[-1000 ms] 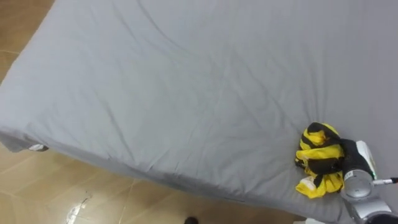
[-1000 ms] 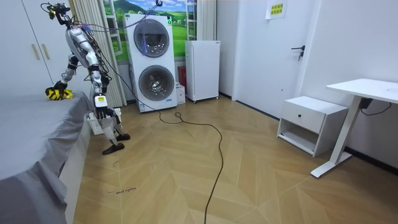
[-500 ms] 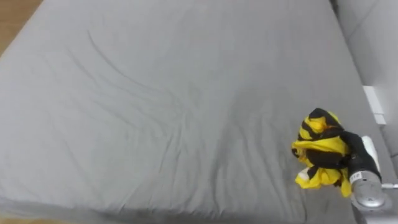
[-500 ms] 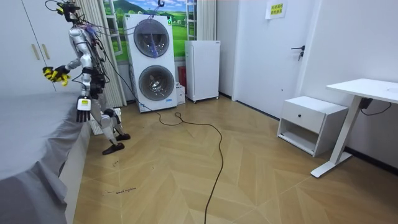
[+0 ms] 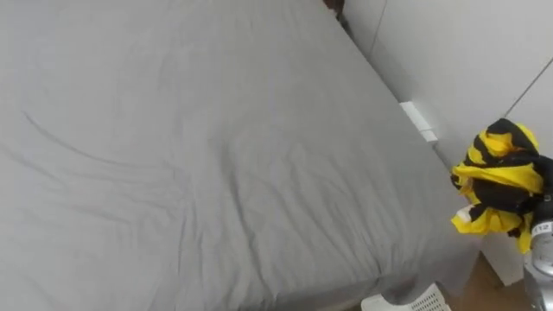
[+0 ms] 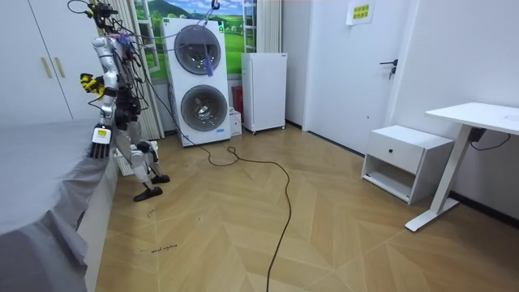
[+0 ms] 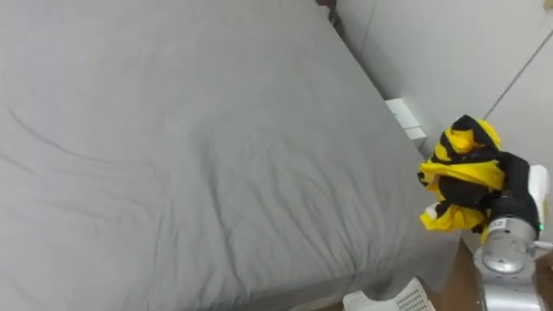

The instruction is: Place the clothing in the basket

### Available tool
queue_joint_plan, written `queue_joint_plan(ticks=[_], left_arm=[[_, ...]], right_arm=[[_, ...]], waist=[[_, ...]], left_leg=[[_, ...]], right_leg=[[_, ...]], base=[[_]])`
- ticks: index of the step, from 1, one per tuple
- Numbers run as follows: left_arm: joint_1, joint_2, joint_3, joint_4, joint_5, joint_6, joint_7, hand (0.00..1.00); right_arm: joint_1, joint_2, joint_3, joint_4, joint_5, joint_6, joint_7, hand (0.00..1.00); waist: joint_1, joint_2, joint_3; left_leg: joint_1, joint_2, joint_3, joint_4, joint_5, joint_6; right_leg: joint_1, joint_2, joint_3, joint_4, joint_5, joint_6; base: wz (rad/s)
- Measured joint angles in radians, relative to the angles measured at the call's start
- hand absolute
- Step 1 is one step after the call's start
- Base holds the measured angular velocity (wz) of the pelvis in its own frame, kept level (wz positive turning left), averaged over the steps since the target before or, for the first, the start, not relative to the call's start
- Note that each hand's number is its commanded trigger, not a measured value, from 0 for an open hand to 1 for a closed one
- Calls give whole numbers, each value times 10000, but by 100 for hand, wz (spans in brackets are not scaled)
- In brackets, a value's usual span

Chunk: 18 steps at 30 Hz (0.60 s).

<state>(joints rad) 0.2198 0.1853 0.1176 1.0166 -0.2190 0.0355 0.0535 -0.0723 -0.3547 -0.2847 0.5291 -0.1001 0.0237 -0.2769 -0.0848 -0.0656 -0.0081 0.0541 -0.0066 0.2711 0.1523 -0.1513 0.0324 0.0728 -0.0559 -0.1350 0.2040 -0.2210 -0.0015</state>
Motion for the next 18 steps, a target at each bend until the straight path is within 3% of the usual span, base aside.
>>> queue_joint_plan(ticks=[6,8,9,13,18], left_arm=[[64,-10,-15,-103,183,53,1,0],[74,-25,-4,-105,365,113,-18,0],[76,-23,9,-115,369,175,-41,0],[-189,80,-42,-62,303,474,-5,0],[-685,93,-223,-41,128,502,40,0]], right_arm=[[919,6,-186,362,272,9,-21,100],[1228,26,-190,553,273,244,18,100],[1331,34,-191,590,269,411,48,100],[1301,32,-203,1759,583,409,-109,100],[1102,30,-111,2433,582,398,-327,100]], waist=[[-45,-76,48],[0,-92,58],[0,-55,61],[-219,80,47],[-210,226,132]], left_leg=[[103,6,57,-82,-35,-47],[91,33,229,-133,-51,-65],[43,94,316,-167,-69,-76],[-261,99,434,-83,-78,-69],[-1305,148,459,350,-89,-52]], right_leg=[[133,42,76,-184,5,3],[23,61,230,-180,1,1],[-97,68,335,-161,5,-4],[-479,74,473,-6,32,8],[-1542,69,539,391,57,-21]], base=[[-1],[-22],[-26],[-14],[-5]])
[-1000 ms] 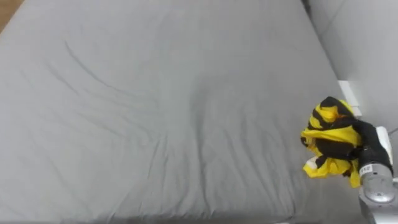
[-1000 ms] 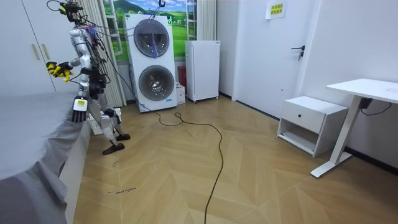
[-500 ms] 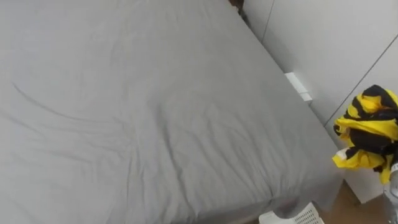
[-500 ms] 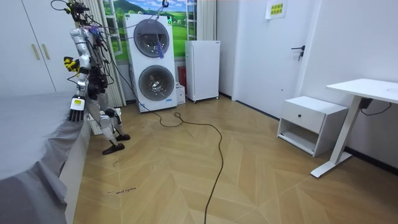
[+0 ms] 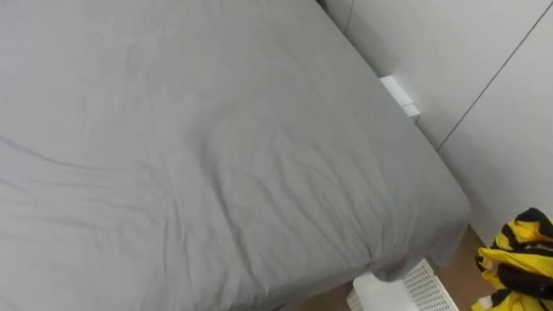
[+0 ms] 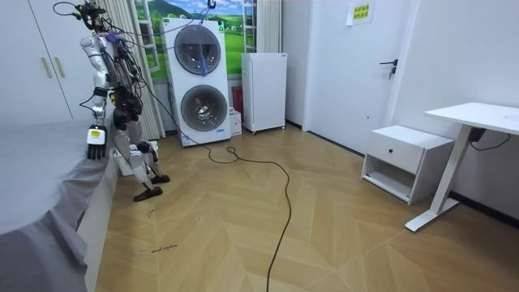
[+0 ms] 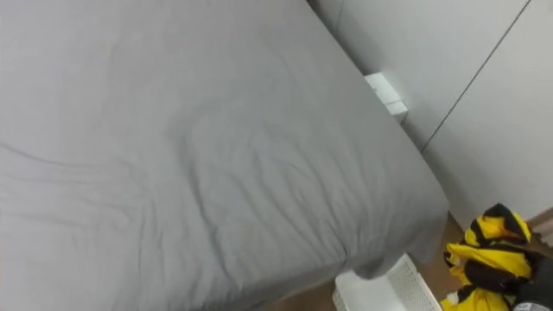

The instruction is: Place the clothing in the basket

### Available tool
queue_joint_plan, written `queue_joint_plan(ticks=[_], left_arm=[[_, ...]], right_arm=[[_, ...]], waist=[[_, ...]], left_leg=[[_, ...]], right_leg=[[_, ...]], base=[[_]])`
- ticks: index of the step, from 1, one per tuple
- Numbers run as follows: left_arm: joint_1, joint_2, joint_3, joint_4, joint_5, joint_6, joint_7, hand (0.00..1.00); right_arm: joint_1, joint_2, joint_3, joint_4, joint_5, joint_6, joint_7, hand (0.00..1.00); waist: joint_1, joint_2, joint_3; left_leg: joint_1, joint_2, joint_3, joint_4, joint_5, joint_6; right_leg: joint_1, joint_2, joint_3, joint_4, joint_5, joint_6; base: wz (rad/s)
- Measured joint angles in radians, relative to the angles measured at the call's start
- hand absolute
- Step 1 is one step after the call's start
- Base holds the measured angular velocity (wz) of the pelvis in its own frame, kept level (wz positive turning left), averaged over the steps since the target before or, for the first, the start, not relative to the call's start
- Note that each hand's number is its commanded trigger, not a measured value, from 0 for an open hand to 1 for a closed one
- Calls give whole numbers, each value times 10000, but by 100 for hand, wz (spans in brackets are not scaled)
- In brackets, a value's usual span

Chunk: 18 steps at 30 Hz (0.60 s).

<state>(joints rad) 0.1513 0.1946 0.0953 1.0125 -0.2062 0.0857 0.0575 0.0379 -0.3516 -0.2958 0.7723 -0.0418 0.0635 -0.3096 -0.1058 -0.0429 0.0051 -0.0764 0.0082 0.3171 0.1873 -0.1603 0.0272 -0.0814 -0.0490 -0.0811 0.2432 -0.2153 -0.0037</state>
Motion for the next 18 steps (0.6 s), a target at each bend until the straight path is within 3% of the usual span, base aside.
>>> queue_joint_plan(ticks=[3,7,12,18], left_arm=[[-705,50,-251,344,-28,70,10,0],[-1146,107,-829,806,-439,-113,-3,0],[-1399,228,-1211,899,-720,-217,73,0],[-1697,302,-2009,901,-978,-233,273,0]], right_arm=[[-1042,-58,13,1144,-25,-19,-199,100],[-1972,-70,241,1966,-14,-95,-254,100],[-2660,-73,810,2455,-24,-126,-517,100],[-3083,-90,1458,3149,-20,-183,-1028,100]], waist=[[-10,212,114],[49,515,72],[45,643,59],[160,816,67]], left_leg=[[-886,123,93,374,-23,80],[-1669,137,183,504,69,166],[-2574,129,381,504,240,228],[-3212,136,309,534,299,260]], right_leg=[[-849,42,24,317,72,-36],[-1867,56,272,815,80,-51],[-3023,-2,387,1175,126,-91],[-3597,-30,274,1189,151,-98]], base=[[-2],[-10],[-9],[5]])
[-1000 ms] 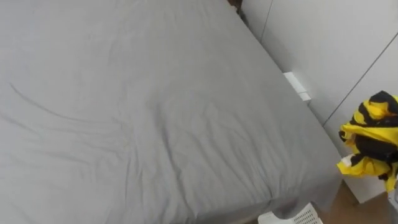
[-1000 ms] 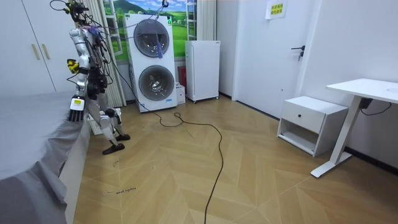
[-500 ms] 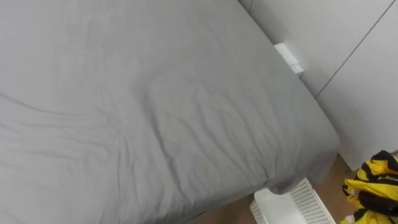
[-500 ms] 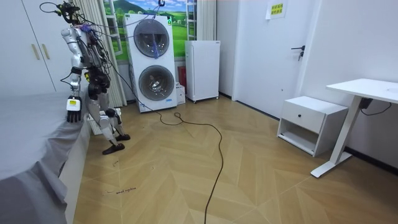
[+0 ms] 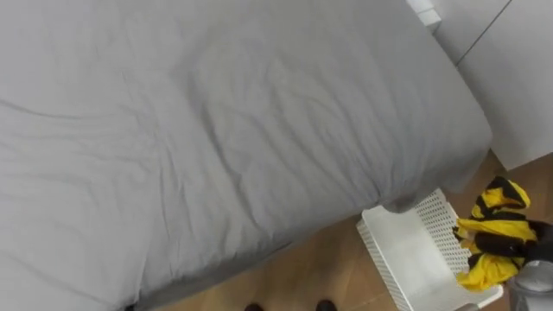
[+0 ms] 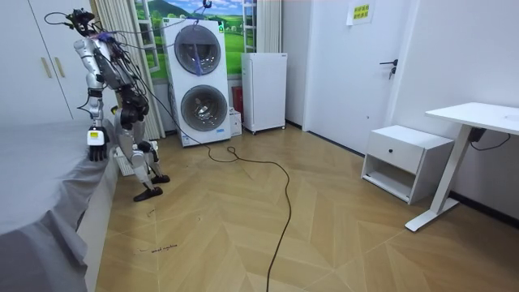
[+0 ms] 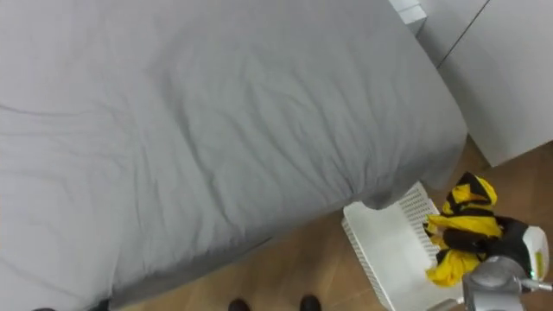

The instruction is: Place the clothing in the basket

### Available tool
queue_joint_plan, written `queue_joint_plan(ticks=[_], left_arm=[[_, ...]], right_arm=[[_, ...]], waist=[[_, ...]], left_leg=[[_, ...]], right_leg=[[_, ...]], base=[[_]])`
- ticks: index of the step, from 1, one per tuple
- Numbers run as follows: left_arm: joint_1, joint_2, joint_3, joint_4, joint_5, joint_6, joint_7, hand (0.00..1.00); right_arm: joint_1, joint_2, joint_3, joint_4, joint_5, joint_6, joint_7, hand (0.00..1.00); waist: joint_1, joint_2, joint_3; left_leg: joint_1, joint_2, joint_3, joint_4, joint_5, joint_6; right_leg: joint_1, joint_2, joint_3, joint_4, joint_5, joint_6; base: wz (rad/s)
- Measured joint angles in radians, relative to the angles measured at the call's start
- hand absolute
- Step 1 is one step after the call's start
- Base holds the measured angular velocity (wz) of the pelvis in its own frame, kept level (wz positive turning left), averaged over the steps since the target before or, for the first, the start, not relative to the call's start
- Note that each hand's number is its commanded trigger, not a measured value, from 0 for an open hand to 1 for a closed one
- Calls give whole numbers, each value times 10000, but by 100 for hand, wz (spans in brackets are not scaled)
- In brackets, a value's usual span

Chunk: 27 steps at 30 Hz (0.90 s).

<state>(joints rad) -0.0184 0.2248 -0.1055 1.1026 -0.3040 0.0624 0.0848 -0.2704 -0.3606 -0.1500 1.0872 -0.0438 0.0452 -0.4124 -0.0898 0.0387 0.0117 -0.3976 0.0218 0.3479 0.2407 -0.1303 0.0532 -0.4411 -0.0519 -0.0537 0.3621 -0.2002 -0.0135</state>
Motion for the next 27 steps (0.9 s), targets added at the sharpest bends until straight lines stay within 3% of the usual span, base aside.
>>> queue_joint_plan(ticks=[5,6,7,8,10,14,21,27], left_arm=[[-302,26,-209,182,-195,-24,141,0],[-321,27,-211,200,-185,-43,181,0],[-352,27,-207,202,-173,-57,190,0],[-368,26,-207,202,-157,-75,190,0],[-525,23,-215,229,-96,-161,191,0],[-531,26,-413,293,-180,-228,196,0],[-514,95,-414,229,-197,-286,196,0],[-514,273,-568,151,-197,-634,200,0]], right_arm=[[-429,-25,214,415,480,-34,-54,97],[-545,-29,213,586,506,-43,-58,63],[-619,-49,215,779,507,-96,-81,9],[-622,-63,215,822,508,-106,-99,0],[-632,-194,215,1161,506,-301,-142,0],[-605,-328,235,1651,715,-323,-145,0],[-694,-646,331,1977,918,-534,-132,0],[-711,-965,520,1977,962,-710,-133,0]], waist=[[189,-11,9],[198,-13,12],[234,-10,17],[270,-12,24],[437,61,179],[715,212,259],[765,332,215],[750,357,197]], left_leg=[[-329,5,-98,-62,61,-3],[-343,3,-145,-69,63,-4],[-354,1,-199,-72,63,-4],[-366,0,-215,-75,63,-4],[-472,-18,-372,-49,65,-1],[-657,-28,-508,-48,83,0],[-906,-30,-556,-47,95,-7],[-887,-32,-564,-47,95,-7]], right_leg=[[-343,-156,-404,56,10,-12],[-338,-164,-521,51,10,-12],[-316,-168,-654,25,11,-13],[-305,-172,-687,-9,12,-14],[-305,-175,-877,-48,16,-22],[-359,-176,-1007,-204,41,-20],[-583,-246,-1174,-195,44,-25],[-565,-206,-1181,-191,49,-30]], base=[[6],[12],[11],[11],[16],[11],[3],[0]])
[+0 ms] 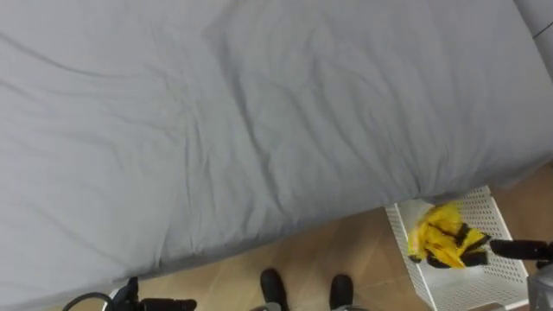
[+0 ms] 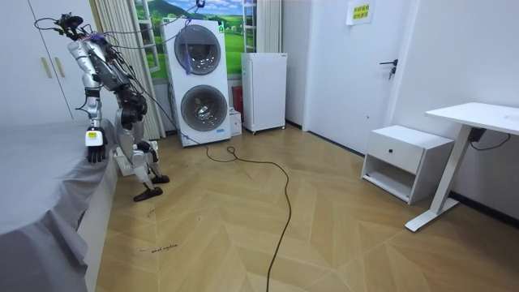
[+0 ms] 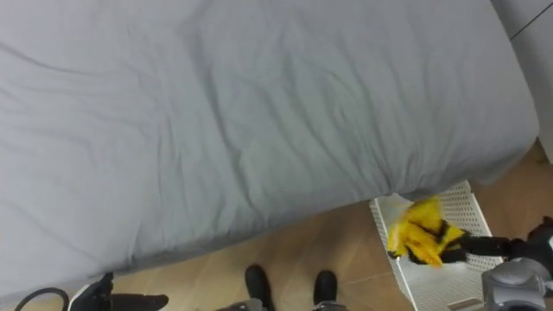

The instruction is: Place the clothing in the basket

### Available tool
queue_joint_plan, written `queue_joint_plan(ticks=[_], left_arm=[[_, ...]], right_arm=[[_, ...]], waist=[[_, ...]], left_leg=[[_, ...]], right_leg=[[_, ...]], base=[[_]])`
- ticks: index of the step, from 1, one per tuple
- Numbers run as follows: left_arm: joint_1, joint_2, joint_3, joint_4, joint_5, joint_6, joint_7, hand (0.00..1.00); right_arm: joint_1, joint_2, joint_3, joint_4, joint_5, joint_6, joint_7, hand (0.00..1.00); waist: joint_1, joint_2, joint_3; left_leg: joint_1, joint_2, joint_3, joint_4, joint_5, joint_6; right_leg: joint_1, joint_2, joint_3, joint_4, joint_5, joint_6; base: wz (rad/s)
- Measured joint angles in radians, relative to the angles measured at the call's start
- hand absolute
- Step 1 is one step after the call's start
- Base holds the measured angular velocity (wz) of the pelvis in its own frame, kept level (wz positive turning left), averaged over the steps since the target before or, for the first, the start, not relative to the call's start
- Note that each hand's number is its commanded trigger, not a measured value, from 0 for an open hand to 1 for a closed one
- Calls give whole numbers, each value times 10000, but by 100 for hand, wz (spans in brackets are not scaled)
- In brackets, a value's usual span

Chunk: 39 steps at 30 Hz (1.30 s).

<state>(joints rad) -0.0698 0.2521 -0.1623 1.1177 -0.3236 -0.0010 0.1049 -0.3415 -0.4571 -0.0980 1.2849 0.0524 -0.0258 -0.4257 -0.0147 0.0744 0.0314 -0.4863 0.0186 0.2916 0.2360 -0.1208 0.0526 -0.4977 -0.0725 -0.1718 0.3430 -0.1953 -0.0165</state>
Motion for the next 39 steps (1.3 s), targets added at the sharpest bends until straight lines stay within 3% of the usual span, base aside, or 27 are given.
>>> queue_joint_plan(ticks=[18,27,30,34,39], left_arm=[[47,8,3,177,10,-39,-84,0],[434,17,76,91,48,-23,-296,0],[729,12,358,0,403,-27,-289,0],[1312,6,441,-284,744,-55,-263,0],[1616,-68,472,-677,1230,-113,-244,0]], right_arm=[[272,3,149,315,545,-82,3,0],[910,40,337,19,1059,-56,38,0],[1345,270,350,-277,1093,-61,50,0],[2299,1075,353,-930,1190,-49,334,0],[2894,1600,813,-1354,1479,-65,852,0]], waist=[[-57,-6,-23],[5,-201,-221],[-57,-350,-281],[-51,-658,-380],[-39,-862,-304]], left_leg=[[874,1,-32,24,40,7],[1596,3,-37,-67,53,-7],[2101,-62,-60,-186,56,-17],[2971,-138,-244,-430,59,-45],[3530,-209,-514,-620,39,-77]], right_leg=[[918,-1,-48,-25,5,-5],[1758,20,0,-333,40,-30],[2427,44,-251,-699,47,-26],[3589,139,-484,-1407,85,39],[4387,40,-833,-1601,23,108]], base=[[0],[0],[17],[23],[24]])
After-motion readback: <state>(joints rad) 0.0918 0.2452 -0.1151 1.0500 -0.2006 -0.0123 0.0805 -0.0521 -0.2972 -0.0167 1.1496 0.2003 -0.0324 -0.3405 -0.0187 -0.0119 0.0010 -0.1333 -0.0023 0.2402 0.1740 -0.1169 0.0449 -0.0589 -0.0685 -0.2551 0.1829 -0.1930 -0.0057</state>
